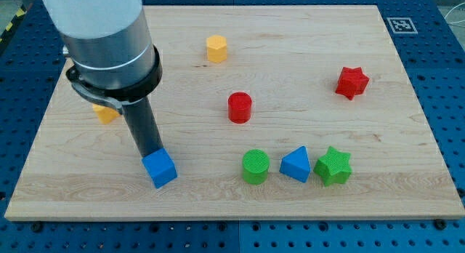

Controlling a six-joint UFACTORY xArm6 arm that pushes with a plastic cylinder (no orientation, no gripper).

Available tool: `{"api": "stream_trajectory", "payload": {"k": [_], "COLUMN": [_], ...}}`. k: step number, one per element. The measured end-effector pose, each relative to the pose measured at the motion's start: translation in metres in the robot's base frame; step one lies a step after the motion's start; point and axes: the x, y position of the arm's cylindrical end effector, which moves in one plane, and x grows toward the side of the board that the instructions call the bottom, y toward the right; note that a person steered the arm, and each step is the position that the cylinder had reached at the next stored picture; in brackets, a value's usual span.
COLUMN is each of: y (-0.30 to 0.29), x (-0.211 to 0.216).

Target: Move the blue cube closer to the green circle

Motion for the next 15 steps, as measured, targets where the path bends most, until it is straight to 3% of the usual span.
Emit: {"api": "stream_trajectory", "payload": {"k": [5,8,15], "y": [-0.032,0.042,0.069], "x": [0.026,0.028,0.045]}}
